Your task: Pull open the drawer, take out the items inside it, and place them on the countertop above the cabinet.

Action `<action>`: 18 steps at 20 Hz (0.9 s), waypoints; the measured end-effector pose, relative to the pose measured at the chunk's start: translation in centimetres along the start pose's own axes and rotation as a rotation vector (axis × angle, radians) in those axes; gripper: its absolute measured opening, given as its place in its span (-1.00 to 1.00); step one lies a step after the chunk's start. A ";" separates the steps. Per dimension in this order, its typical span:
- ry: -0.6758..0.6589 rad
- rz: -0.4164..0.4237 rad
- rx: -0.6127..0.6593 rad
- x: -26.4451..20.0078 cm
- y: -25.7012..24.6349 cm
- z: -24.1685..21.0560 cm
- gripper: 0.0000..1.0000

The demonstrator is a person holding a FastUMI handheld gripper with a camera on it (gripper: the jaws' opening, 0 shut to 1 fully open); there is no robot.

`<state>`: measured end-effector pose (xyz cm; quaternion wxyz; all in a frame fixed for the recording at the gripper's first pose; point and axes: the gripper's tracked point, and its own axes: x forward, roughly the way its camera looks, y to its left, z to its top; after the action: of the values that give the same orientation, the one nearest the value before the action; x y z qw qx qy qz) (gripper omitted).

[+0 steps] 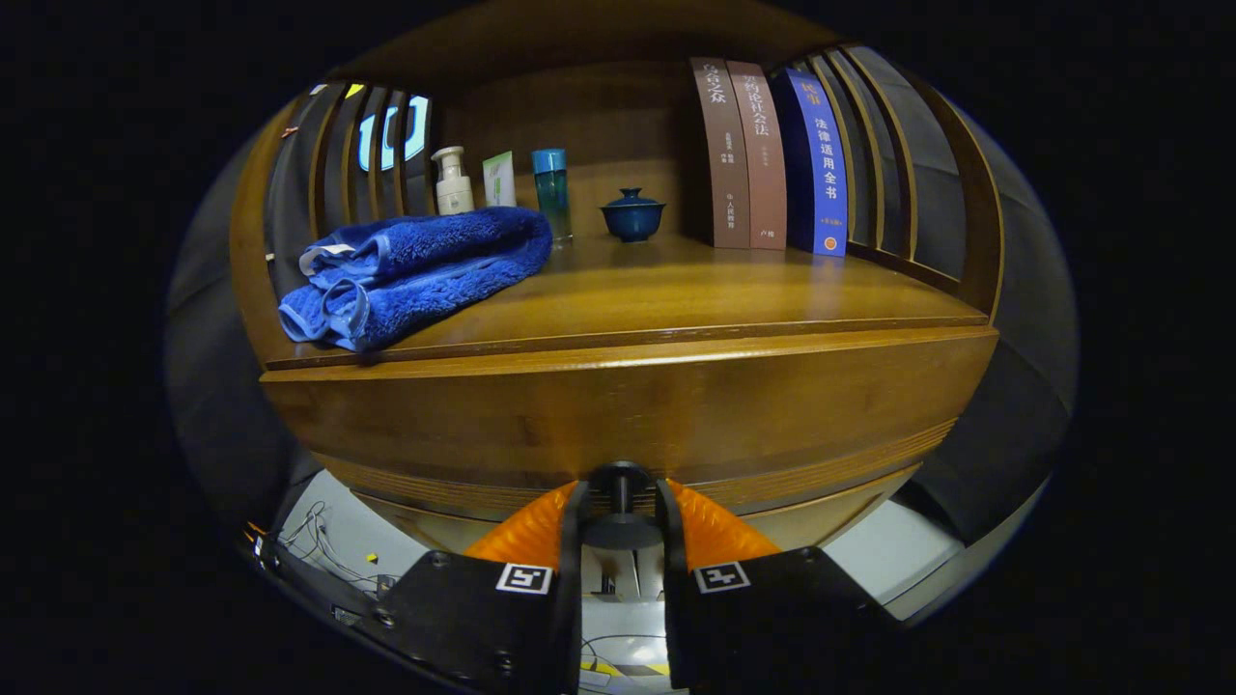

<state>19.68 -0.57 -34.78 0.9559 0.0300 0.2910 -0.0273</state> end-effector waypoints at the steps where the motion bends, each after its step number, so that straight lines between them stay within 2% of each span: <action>1: 0.004 0.001 0.001 -0.1 0.0 -0.1 -0.22; 18: 0.074 0.009 -0.020 -10.9 -0.6 -5.4 -0.23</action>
<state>7.59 -0.40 -33.22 0.9448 0.0225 0.3263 -0.0190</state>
